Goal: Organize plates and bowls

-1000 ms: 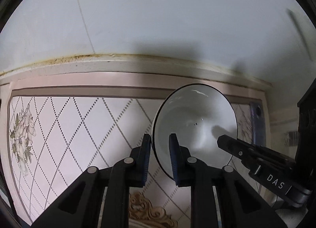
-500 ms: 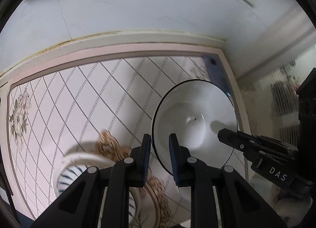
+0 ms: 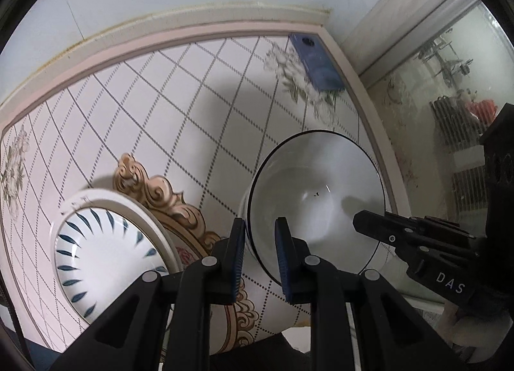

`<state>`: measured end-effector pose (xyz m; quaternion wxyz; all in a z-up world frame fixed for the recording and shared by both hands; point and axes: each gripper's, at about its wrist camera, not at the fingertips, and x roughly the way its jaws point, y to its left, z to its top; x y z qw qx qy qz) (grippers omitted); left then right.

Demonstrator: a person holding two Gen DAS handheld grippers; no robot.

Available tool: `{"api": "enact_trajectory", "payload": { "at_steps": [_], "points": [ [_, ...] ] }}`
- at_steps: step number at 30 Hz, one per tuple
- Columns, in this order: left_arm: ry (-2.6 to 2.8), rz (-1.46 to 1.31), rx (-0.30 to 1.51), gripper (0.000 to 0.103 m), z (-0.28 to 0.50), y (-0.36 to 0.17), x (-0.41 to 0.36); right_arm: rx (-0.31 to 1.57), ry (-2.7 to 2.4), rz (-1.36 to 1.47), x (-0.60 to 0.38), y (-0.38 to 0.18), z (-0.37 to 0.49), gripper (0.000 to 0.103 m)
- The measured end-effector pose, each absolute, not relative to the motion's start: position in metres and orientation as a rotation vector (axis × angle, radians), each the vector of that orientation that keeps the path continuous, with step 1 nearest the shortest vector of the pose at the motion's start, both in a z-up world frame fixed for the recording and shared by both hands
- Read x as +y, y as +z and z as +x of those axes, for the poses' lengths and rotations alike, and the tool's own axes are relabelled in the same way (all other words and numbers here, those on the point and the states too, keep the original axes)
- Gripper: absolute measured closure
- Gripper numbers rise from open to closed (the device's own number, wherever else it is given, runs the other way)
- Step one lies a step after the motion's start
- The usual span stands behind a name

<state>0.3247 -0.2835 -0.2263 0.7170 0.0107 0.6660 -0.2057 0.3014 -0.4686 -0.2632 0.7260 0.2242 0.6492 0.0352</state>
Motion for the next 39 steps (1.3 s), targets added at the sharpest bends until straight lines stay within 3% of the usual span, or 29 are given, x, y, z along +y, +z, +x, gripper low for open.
{"api": "enact_trajectory", "payload": {
  "at_steps": [25, 35, 37, 38, 39],
  "points": [
    [-0.423, 0.103, 1.525, 0.087, 0.319, -0.261, -0.296, 1.506, 0.068, 0.495, -0.476, -0.31, 0.293, 0.088],
    [-0.404, 0.139, 1.488, 0.086, 0.315, -0.237, -0.295, 1.512, 0.051, 0.531, -0.481, -0.306, 0.291, 0.086],
    [-0.417, 0.131, 1.466, 0.085, 0.311, -0.221, -0.291, 1.499, 0.032, 0.478, -0.478, -0.292, 0.288, 0.083],
    [-0.422, 0.13, 1.451, 0.084, 0.309, -0.213, -0.29, 1.494, 0.029, 0.457, -0.476, -0.286, 0.287, 0.074],
    [-0.428, 0.136, 1.431, 0.083, 0.305, -0.203, -0.288, 1.486, 0.024, 0.429, -0.473, -0.277, 0.285, 0.059]
  ]
}}
